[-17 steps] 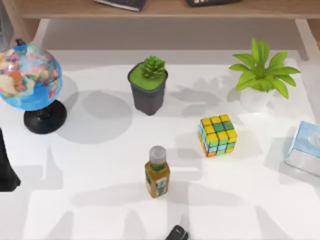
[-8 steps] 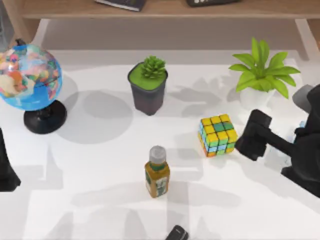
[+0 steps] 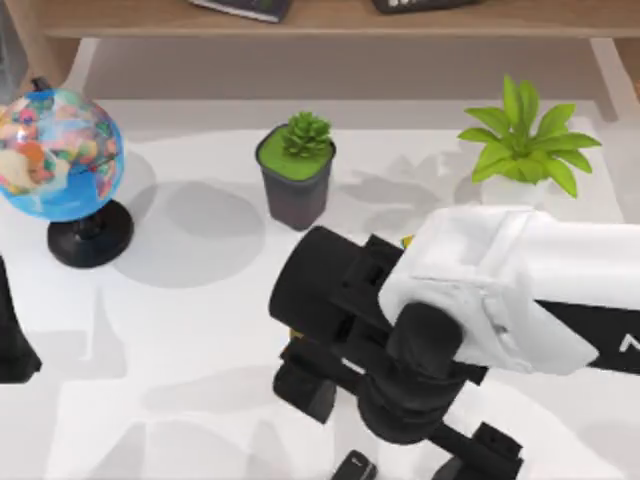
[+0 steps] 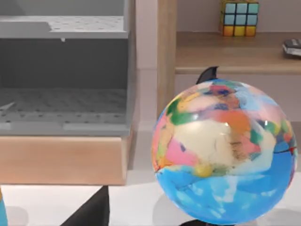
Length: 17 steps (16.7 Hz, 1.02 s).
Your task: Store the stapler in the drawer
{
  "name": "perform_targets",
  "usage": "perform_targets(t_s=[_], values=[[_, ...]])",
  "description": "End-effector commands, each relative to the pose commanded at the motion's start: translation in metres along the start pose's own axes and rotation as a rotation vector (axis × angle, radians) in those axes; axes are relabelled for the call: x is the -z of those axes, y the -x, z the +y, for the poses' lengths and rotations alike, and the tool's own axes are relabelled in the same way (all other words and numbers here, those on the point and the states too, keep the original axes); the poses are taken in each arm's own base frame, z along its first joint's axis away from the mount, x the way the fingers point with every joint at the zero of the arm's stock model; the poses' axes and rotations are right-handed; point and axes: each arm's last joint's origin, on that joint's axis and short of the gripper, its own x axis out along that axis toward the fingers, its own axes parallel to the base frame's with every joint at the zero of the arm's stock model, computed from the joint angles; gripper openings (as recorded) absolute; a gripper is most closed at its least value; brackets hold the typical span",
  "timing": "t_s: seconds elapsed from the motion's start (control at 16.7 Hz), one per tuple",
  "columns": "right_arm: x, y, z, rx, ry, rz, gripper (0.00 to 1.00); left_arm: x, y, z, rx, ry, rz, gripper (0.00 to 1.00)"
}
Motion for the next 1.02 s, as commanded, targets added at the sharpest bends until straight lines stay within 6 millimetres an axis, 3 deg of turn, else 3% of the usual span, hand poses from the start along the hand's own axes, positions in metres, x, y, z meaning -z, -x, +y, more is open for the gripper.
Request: perform_targets(t_s=[0.3, 0.72, 1.02], values=[[0.032, -0.02, 0.027, 0.089, -0.069, -0.01, 1.0, 0.0, 0.0, 0.0, 0.0, 0.0, 0.0, 1.0], [0.035, -0.022, 0.025, 0.093, -0.073, -0.011, 1.0, 0.0, 0.0, 0.0, 0.0, 0.0, 0.0, 1.0], [0.052, -0.044, 0.019, 0.093, -0.071, -0.012, 1.0, 0.0, 0.0, 0.0, 0.0, 0.0, 0.0, 1.0]])
